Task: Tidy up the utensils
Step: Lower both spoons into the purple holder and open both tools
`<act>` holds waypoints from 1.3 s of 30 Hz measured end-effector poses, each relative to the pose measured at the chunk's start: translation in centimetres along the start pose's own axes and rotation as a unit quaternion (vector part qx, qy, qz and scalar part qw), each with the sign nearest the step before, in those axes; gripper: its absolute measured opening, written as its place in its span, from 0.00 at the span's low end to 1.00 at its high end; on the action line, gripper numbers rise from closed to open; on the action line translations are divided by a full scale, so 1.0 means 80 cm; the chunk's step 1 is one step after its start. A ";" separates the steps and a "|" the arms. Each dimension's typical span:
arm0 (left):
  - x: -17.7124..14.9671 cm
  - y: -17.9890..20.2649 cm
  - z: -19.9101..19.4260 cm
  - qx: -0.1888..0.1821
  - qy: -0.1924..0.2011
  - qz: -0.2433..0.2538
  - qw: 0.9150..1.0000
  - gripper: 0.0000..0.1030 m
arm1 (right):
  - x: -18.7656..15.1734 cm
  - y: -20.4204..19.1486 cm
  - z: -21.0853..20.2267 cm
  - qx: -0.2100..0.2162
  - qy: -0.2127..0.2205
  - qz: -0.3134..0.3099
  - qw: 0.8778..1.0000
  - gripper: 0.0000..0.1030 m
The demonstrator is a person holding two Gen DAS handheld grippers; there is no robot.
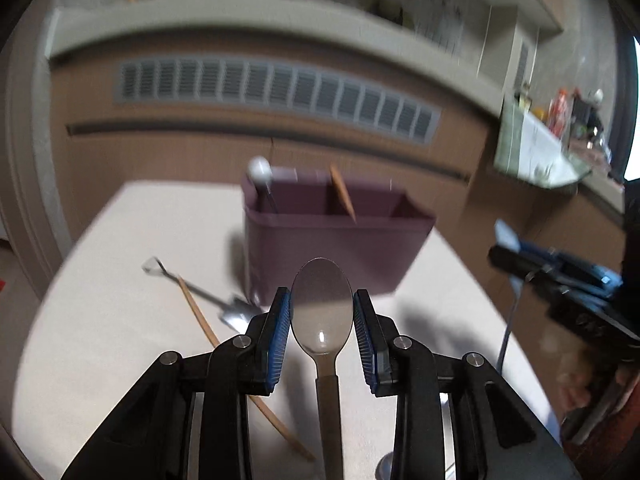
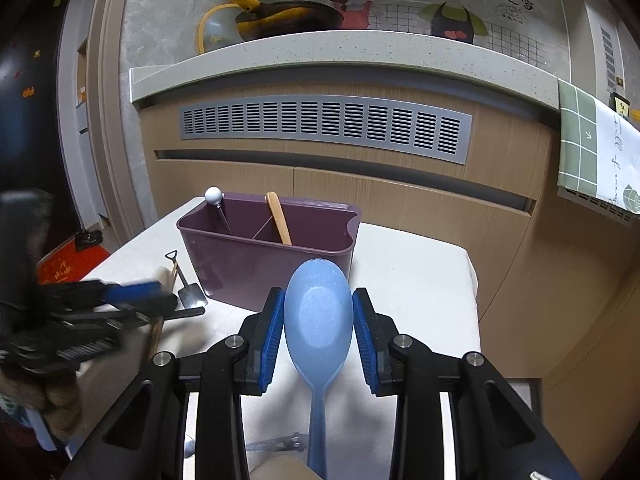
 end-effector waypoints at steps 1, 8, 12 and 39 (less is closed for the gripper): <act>0.011 0.004 -0.013 0.002 0.020 0.003 1.000 0.31 | 0.002 0.001 -0.001 0.000 0.003 0.004 1.000 0.30; 0.179 0.037 -0.085 -0.062 0.170 0.048 0.982 0.31 | 0.117 0.015 -0.066 -0.013 0.133 0.039 0.990 0.30; 0.223 0.019 -0.064 -0.052 0.197 0.049 0.978 0.31 | 0.190 0.014 -0.060 -0.005 0.193 0.050 0.980 0.30; 0.099 -0.120 0.026 -0.028 0.053 -0.102 0.993 0.36 | 0.081 0.022 0.069 0.019 0.022 0.072 0.997 0.37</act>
Point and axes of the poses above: each gripper's, at about its wrist camera, not at the fingertips, and z roughly the way its jaws point, y to its right, x to its top, the point moved 3 cm from there along z, roughly the way its jaws point, and after that the axes turned 14 degrees about -x, right-handed, at the moved point
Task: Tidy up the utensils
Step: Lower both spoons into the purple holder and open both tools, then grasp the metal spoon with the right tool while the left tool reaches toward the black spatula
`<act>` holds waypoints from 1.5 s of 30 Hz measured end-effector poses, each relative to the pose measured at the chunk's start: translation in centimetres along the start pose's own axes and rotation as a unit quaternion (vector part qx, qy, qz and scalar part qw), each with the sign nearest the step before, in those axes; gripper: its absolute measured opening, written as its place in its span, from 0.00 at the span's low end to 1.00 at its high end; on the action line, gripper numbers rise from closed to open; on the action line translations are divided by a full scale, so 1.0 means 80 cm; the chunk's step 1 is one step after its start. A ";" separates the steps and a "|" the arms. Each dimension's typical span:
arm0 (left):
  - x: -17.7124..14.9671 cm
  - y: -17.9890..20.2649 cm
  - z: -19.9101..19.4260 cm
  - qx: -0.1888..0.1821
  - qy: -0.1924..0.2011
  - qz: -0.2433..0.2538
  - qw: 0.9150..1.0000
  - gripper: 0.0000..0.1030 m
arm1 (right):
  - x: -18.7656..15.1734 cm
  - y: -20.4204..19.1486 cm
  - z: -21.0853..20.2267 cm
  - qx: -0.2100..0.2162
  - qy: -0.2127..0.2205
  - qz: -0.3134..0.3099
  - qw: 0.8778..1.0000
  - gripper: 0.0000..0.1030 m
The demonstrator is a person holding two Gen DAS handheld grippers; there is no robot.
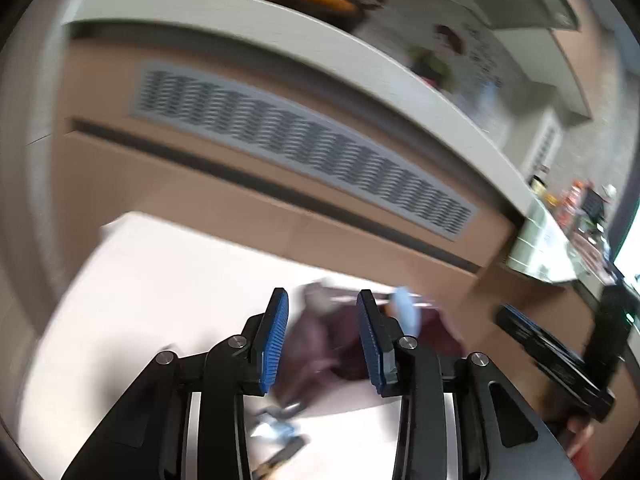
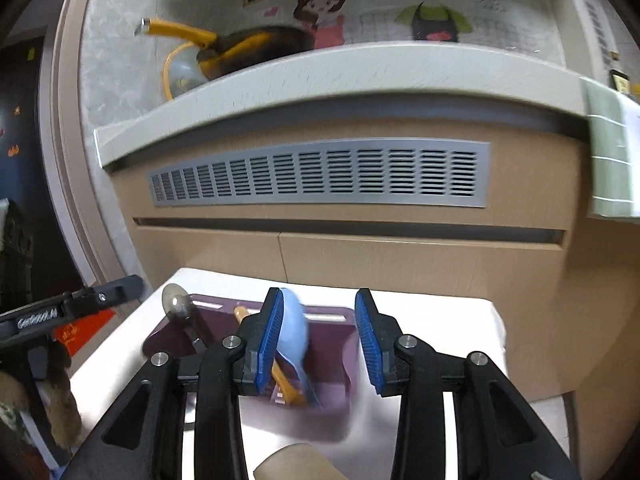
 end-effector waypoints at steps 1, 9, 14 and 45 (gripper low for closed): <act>-0.005 -0.013 -0.007 0.013 -0.001 -0.010 1.000 0.37 | -0.007 0.000 -0.008 0.006 -0.010 -0.006 1.000 0.38; -0.074 -0.086 -0.002 0.039 -0.110 -0.072 0.991 0.37 | -0.126 -0.014 -0.044 0.037 -0.130 -0.066 0.989 0.38; -0.073 -0.075 0.036 -0.006 -0.151 -0.024 0.988 0.37 | -0.195 -0.019 -0.064 0.031 -0.172 -0.093 0.980 0.38; -0.164 -0.023 -0.045 -0.007 -0.273 0.027 0.962 0.36 | -0.222 -0.094 -0.070 0.090 -0.161 -0.329 0.926 0.37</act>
Point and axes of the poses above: each gripper's, at about its wrist camera, not at the fingertips, and z roughly the way its jaws point, y to its right, x to its top, the point moved 3 cm from there along z, roughly the way its jaws point, and after that the axes turned 14 degrees about -x, right-handed, at the moved point
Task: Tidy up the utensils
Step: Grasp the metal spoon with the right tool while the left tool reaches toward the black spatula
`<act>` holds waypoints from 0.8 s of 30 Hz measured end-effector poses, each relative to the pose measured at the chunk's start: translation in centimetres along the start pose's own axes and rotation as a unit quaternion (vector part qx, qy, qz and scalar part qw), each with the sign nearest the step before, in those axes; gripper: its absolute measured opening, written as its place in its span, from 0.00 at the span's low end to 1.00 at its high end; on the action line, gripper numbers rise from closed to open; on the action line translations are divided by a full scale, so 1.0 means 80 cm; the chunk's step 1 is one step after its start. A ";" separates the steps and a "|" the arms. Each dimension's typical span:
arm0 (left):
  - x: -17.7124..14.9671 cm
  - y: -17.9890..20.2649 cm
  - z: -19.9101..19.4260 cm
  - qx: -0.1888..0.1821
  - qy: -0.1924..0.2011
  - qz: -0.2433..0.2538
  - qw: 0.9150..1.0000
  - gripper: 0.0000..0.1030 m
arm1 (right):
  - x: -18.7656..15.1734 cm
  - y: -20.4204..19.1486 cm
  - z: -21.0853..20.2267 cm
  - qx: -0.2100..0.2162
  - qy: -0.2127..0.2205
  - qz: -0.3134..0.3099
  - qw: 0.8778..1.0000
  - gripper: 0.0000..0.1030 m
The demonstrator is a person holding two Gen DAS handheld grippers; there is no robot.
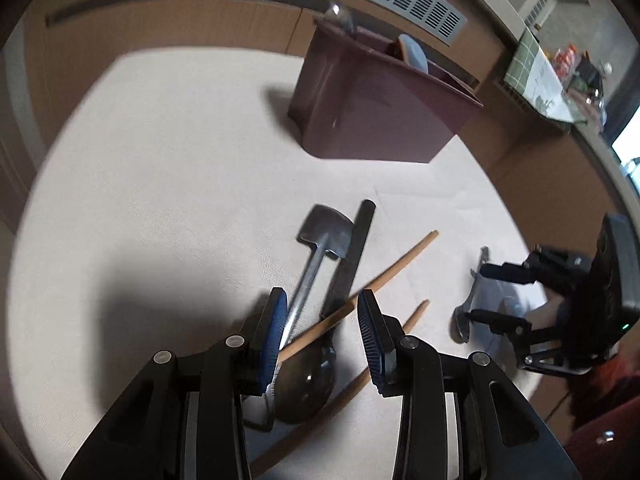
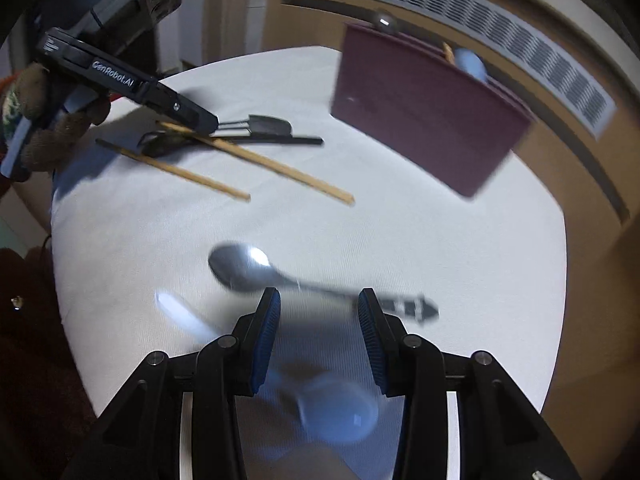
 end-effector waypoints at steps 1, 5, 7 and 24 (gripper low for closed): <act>-0.003 0.003 -0.006 0.017 0.009 0.011 1.000 0.36 | 0.008 -0.003 0.005 0.006 0.003 -0.006 1.000 0.37; -0.001 0.019 -0.021 0.057 0.042 0.045 0.996 0.37 | 0.034 -0.002 0.028 0.029 0.001 0.011 1.000 0.36; -0.001 0.021 -0.032 0.067 0.058 0.048 0.995 0.36 | 0.044 0.003 0.043 0.054 -0.009 0.038 0.998 0.36; -0.015 0.008 -0.048 0.080 0.066 0.027 0.994 0.37 | 0.086 -0.019 0.071 0.099 -0.005 0.006 0.995 0.47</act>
Point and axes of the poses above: each gripper's, at about its wrist camera, not at the fingertips, and z roughly the way its jaws point, y to its right, x to its top, the point moved 3 cm from there along z, roughly the way its jaws point, and after that the axes turned 14 degrees about -x, right-handed, at the moved point
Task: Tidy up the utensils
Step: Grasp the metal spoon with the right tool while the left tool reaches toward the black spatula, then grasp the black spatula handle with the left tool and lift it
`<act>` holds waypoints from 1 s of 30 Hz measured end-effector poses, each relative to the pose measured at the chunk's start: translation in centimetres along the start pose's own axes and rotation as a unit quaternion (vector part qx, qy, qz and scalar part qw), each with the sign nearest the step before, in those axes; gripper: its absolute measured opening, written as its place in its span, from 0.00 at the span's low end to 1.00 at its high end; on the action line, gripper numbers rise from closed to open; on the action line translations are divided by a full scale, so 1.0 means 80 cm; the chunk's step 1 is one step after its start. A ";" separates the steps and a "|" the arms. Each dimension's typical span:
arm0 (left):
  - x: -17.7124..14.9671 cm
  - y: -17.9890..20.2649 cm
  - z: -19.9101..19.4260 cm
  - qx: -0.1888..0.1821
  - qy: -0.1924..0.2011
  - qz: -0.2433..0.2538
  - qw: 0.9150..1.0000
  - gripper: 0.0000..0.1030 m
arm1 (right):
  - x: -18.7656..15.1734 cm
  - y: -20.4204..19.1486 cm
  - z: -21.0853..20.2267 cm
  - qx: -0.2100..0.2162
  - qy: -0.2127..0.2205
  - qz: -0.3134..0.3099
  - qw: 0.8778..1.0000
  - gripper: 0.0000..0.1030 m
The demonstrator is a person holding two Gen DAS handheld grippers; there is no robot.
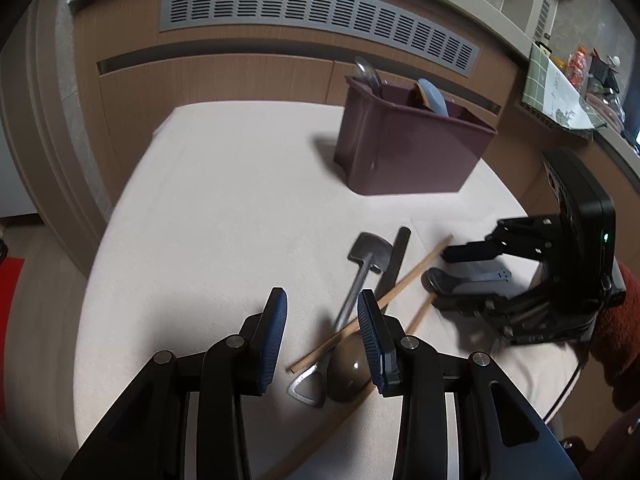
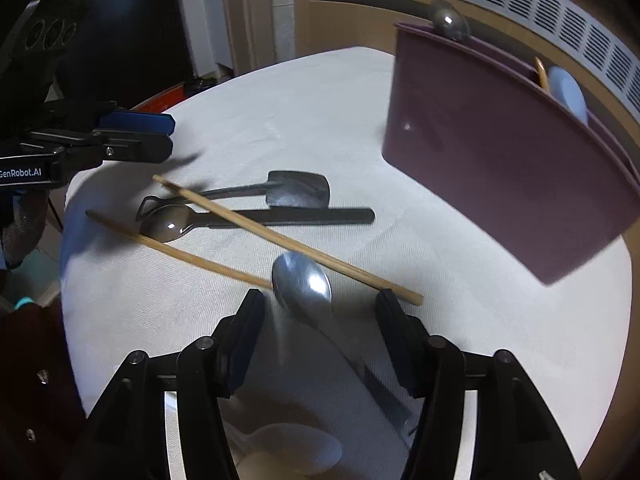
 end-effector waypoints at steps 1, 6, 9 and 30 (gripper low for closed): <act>-0.001 0.000 0.002 -0.001 -0.005 0.001 1.000 0.37 | 0.006 -0.006 0.003 0.003 0.004 -0.005 1.000 0.38; 0.003 -0.002 0.017 -0.012 -0.019 0.001 1.000 0.37 | 0.013 -0.006 0.000 -0.004 0.000 0.001 1.000 0.25; 0.011 0.000 0.035 -0.019 -0.034 0.012 0.999 0.37 | 0.000 0.017 -0.001 -0.031 -0.009 0.052 0.998 0.25; 0.033 -0.004 0.091 0.028 -0.093 0.072 0.993 0.37 | -0.048 0.057 -0.012 -0.036 -0.018 0.135 0.990 0.46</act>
Point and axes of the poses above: each gripper's, at about its wrist camera, not at the fingertips, and z roughly the way its jaws point, y to its right, x to its top, the point moved 3 cm from there along z, roughly the way its jaws point, and after that the axes turned 14 degrees about -x, right-handed, at the moved point
